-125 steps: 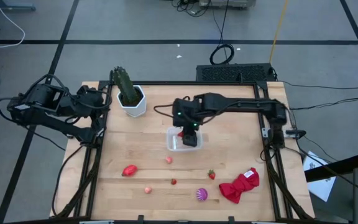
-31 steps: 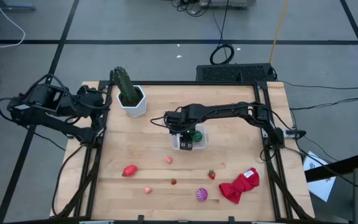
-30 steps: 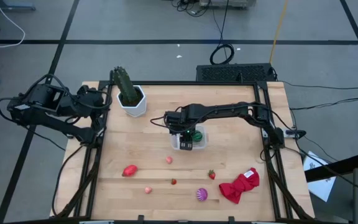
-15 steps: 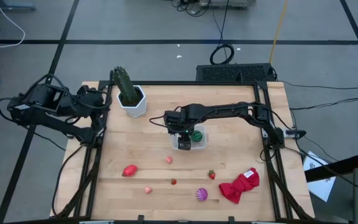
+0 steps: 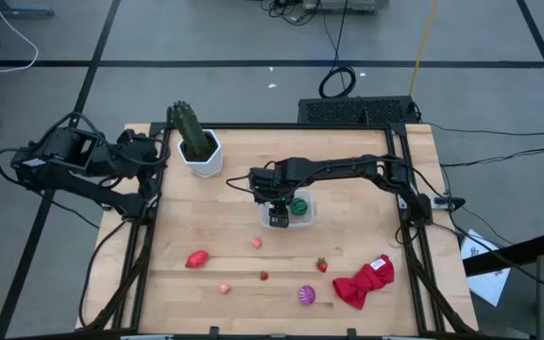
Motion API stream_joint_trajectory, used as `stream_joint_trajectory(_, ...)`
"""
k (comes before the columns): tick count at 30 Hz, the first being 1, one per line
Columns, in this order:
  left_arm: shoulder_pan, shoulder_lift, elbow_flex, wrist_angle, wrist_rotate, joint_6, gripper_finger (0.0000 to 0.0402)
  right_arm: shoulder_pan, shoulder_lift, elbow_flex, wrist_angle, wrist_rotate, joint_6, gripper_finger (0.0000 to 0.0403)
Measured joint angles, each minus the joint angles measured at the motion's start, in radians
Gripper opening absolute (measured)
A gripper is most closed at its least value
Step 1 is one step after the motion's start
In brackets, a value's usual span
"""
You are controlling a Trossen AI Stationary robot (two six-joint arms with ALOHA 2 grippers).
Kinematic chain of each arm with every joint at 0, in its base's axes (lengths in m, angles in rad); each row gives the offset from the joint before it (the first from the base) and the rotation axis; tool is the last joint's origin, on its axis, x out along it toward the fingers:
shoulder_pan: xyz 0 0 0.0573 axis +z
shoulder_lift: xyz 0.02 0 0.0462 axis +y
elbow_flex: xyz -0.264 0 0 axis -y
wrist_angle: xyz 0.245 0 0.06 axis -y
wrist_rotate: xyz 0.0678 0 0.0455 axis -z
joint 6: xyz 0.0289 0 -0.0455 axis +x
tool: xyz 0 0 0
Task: Pick and placing Produce into tupperware
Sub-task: Put the top peach into the transparent bin
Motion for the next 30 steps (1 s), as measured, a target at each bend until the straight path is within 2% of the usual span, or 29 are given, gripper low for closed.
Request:
stream_joint_trajectory(6, 0.000, 0.000, 0.000, 0.000, 0.000, 0.000, 0.0051, 0.000, -0.024, 0.033, -0.016, 0.000, 0.000, 0.0197)
stream_joint_trajectory(13, 0.000, 0.006, 0.000, 0.001, 0.000, -0.015, 0.0051, 0.003, -0.106, 0.173, -0.053, 0.000, 0.000, 0.0197)
stream_joint_trajectory(23, 0.000, 0.091, 0.000, 0.063, 0.119, -0.038, 0.0051, -0.008, -0.418, 0.196, -0.082, 0.003, -0.013, 0.0197)
stream_joint_trajectory(30, -0.061, 0.247, 0.000, 0.153, 0.208, -0.022, 0.0051, -0.013, -0.566, 0.196, 0.003, 0.010, 0.019, 0.0197)
